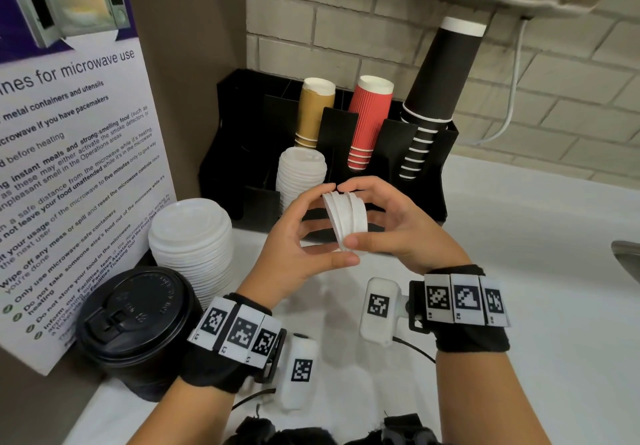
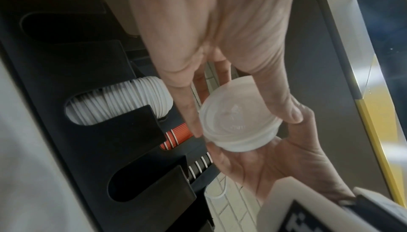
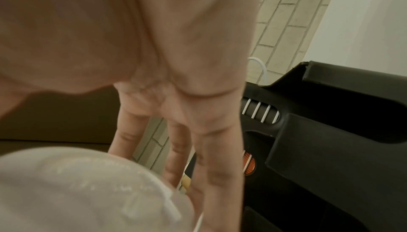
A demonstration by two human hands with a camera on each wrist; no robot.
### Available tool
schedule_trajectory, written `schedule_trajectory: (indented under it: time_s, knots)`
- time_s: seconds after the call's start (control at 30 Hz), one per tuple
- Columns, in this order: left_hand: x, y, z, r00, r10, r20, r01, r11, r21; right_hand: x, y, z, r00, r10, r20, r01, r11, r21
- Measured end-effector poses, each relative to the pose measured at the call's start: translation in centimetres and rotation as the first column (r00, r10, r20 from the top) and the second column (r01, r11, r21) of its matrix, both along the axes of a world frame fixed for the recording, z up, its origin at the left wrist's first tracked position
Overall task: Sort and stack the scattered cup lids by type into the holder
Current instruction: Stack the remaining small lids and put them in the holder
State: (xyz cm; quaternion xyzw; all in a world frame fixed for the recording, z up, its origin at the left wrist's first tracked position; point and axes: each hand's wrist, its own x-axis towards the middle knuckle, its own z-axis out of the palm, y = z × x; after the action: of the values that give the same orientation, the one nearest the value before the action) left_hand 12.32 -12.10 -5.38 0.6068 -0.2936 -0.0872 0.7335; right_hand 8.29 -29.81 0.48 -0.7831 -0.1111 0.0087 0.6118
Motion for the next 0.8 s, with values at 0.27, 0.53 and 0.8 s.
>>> schedule_trajectory:
  time_s: [0.27, 0.53, 0.8]
  knots:
    - [0.12, -0.03, -0.05, 0.999, -0.002, 0.039, 0.0, 0.998, 0.056, 0.17, 0.14, -0.28, 0.999, 0.034, -0.009, -0.034, 0.999, 0.04]
    - [0.07, 0.13, 0.07, 0.998, -0.026, 0.058, 0.02, 0.995, 0.099, 0.02, 0.02, -0.25, 0.999, 0.043, 0.024, -0.043, 0.999, 0.003]
    - [-0.06, 0.07, 0.03, 0.997, -0.07, 0.011, 0.069, 0.995, 0.068, -0.18, -0.07, 0.2, 0.998, 0.042, 0.039, -0.041, 0.999, -0.019]
